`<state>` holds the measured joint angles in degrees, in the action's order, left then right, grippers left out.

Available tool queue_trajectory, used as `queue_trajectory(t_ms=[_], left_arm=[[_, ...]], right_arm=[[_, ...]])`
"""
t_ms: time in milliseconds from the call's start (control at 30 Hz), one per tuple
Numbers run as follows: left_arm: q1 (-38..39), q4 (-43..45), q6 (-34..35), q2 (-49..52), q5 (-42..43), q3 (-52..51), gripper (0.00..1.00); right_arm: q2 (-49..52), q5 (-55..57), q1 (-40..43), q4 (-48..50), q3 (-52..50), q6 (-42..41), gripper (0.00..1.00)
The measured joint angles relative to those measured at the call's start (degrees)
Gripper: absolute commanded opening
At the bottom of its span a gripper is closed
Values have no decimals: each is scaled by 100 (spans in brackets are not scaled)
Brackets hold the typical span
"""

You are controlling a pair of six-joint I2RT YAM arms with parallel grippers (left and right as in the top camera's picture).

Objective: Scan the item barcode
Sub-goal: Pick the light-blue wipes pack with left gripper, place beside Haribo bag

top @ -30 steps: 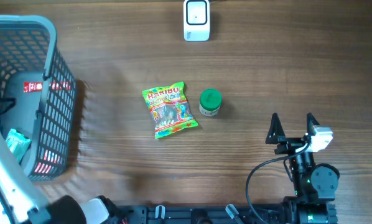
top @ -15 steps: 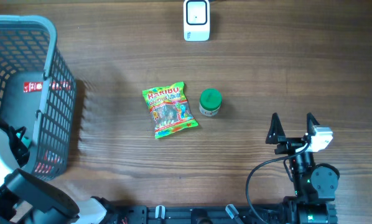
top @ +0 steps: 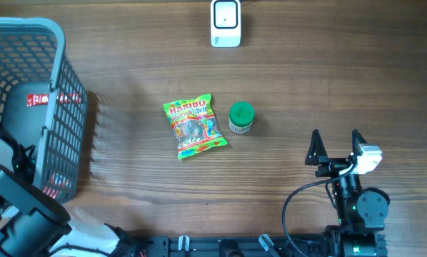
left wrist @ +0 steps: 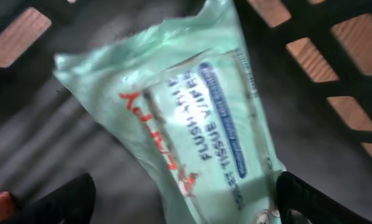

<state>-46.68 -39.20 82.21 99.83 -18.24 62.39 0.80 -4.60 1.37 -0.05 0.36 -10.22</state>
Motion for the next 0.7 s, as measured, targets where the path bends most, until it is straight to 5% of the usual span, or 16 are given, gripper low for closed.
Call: queue_trajectory(t_ms=[167, 467, 700], left_arm=[[0, 68, 59, 48, -81, 0, 22], [-33, 66, -341, -76, 632, 101, 24], [-24, 765, -708, -1613, 4039, 909, 21]], right_arm=[[0, 0, 0, 0, 0, 0, 100], [-2, 0, 0, 0, 0, 0, 100], [0, 0, 0, -4, 0, 0, 100]])
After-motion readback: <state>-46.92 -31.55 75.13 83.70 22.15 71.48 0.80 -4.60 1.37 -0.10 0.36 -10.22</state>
